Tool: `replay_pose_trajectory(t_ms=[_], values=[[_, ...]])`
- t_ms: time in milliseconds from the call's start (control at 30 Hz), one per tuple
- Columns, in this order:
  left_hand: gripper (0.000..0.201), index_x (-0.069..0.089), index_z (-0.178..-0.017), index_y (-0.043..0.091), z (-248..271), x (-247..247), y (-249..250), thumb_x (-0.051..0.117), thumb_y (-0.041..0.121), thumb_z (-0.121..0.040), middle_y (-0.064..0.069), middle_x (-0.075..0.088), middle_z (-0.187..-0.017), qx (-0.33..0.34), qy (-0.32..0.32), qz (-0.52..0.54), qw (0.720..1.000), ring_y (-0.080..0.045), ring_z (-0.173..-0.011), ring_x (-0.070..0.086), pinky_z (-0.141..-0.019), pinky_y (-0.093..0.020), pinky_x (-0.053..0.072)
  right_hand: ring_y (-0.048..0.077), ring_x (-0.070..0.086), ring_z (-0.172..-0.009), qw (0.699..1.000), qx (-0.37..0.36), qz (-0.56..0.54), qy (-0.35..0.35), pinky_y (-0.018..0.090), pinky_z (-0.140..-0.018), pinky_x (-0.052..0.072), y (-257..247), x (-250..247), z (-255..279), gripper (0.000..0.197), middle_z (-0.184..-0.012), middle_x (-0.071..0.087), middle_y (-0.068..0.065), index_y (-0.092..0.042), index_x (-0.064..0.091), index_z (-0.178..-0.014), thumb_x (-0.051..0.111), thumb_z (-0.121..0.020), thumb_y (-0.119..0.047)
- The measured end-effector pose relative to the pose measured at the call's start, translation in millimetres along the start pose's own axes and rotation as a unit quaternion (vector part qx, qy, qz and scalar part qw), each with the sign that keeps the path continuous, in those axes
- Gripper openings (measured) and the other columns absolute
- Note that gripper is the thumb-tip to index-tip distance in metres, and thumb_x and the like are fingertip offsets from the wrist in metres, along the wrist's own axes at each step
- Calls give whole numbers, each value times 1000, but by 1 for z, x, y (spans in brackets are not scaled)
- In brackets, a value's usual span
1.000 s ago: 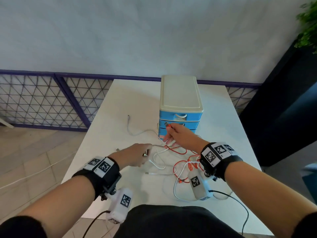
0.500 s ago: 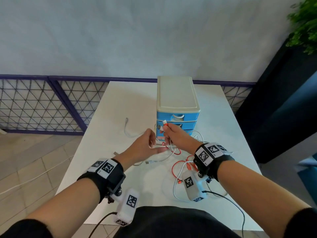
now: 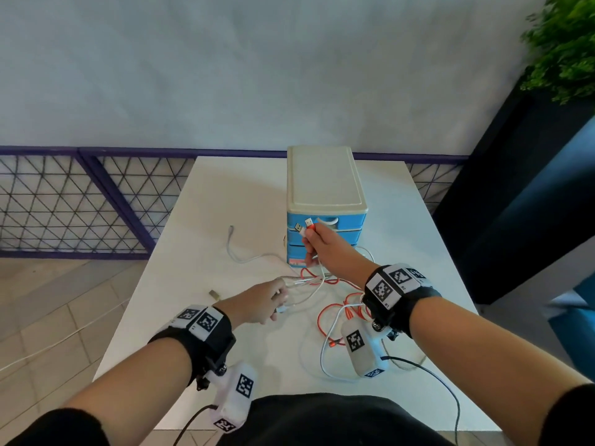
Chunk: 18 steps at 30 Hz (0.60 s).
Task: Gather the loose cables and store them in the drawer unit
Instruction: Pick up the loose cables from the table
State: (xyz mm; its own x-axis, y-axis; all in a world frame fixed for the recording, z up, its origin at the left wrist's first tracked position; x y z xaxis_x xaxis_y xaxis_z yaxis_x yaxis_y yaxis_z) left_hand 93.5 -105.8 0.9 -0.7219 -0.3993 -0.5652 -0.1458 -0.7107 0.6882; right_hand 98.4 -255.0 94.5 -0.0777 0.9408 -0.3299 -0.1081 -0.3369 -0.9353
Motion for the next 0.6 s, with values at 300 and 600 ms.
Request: replay_pose_trajectory(t_ms=[300,600], values=[[4,67,-83,11,13,-56,62,64,8,-82,9,59,-68,152,146,14,977,-1,-62,51,-62,-17,40,17,62,-74,989,-37,143,-28,34,-75,47,-1,11,-3,24,-79,62,1,-15,43,-86,33,-104,-26],[24,56,-99,7,16,-84,58,39,23,-100,-7,67,-86,120,223,303,919,-22,-68,67,-67,-34,55,4,42,-50,996,7,77,-37,23,-52,35,-18,24,-12,19,-67,45,-4,-21,44,-92,38,-101,-37]])
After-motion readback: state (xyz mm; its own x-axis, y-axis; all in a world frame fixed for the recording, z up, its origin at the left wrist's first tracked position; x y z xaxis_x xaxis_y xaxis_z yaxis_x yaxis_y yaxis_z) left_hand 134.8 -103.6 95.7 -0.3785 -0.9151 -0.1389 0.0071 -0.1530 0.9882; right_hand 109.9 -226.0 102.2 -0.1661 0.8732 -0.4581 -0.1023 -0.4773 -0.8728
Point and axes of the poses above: each hand's wrist, its own z-axis away from the middle knuckle, its own x-axis out of the palm, y = z × x, the point moved 5 cm from there along -z, towards the middle knuckle
